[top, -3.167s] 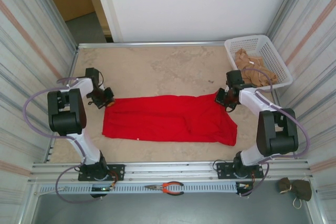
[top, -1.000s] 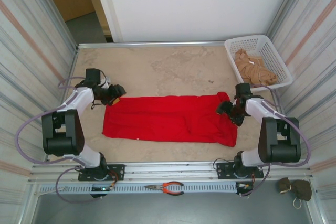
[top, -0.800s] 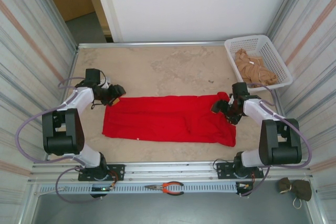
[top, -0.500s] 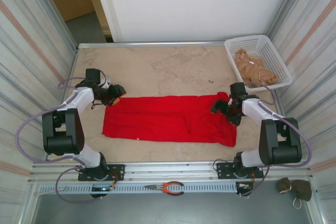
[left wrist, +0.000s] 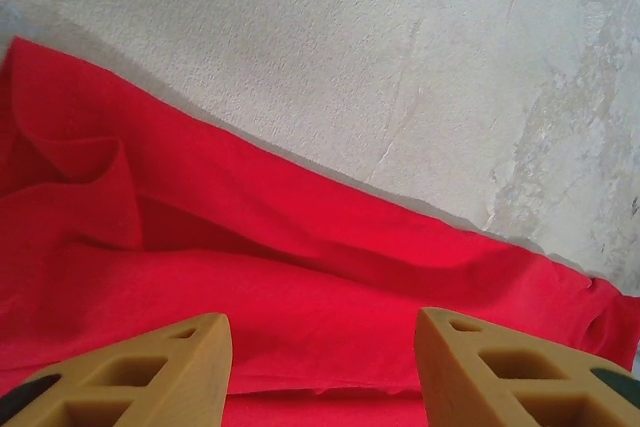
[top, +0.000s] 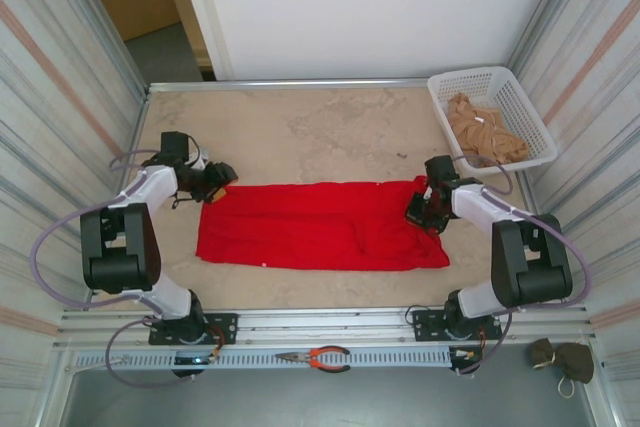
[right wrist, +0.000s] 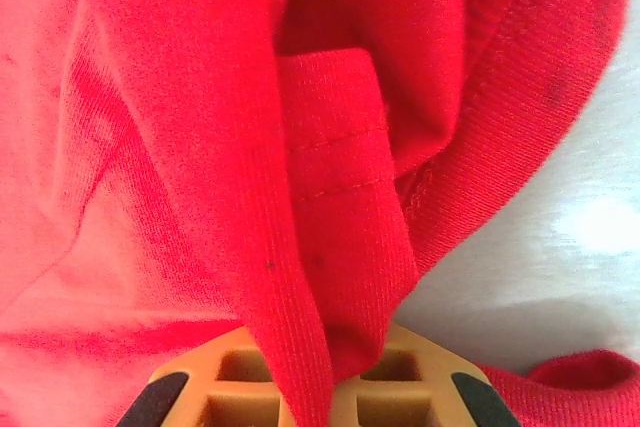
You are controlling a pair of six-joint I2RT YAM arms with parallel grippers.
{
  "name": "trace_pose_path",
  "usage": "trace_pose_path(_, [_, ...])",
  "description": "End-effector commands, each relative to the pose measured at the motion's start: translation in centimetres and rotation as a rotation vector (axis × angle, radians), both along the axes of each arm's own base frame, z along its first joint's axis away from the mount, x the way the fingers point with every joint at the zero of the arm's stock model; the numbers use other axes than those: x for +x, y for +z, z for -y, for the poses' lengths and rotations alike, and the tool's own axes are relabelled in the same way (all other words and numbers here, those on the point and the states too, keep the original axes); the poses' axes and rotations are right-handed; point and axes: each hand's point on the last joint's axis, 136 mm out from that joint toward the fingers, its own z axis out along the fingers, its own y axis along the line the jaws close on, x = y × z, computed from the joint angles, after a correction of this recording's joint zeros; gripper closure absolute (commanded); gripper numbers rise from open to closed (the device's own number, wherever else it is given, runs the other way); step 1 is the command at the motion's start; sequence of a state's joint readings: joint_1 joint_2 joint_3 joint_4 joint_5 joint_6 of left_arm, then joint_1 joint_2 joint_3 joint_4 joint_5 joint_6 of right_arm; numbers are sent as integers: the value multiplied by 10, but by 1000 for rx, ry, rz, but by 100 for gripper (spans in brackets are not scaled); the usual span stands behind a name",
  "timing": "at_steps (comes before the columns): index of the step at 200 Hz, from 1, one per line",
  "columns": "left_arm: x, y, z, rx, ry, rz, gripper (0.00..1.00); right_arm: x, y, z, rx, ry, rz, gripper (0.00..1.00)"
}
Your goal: Fold the inside-out t-shirt
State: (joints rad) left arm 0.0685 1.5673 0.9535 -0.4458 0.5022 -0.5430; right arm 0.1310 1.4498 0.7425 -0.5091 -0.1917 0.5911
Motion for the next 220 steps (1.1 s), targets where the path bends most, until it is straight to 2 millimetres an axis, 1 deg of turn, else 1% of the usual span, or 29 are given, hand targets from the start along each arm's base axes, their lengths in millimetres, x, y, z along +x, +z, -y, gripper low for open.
trace_pose_path(1, [-8,1,2,-10,-17,-12,48,3,20,32,-37,-70,6,100])
trace_pose_path(18, [-14,1,8,-8,-25,-11,49,4,28,50,-38,-109,8,100])
trace_pose_path(35, [-16,0,16,-13,-39,-7,49,11,35,50,-12,-95,23,100])
trace_pose_path(53, [-16,-3,26,-15,-59,-7,49,18,39,40,15,-68,26,100])
trace_pose_path(87, [-13,-8,46,-10,-111,-4,48,22,45,21,-5,-10,22,100])
trace_pose_path(99, [-13,-12,49,-2,-120,-9,48,23,50,13,-5,7,25,100])
trace_pose_path(113, [-14,-21,50,8,-121,-34,48,23,57,1,-14,32,31,100])
trace_pose_path(141, [-15,-38,50,23,-120,-78,48,26,83,-33,-30,94,76,100])
trace_pose_path(169, [-15,-50,52,39,-132,-108,49,26,109,-79,-46,171,124,100])
trace_pose_path(189, [-16,-58,57,47,-147,-130,49,23,119,-118,-53,220,145,100])
trace_pose_path(220, [-20,-67,61,48,-156,-149,49,17,126,-172,-60,241,175,100])
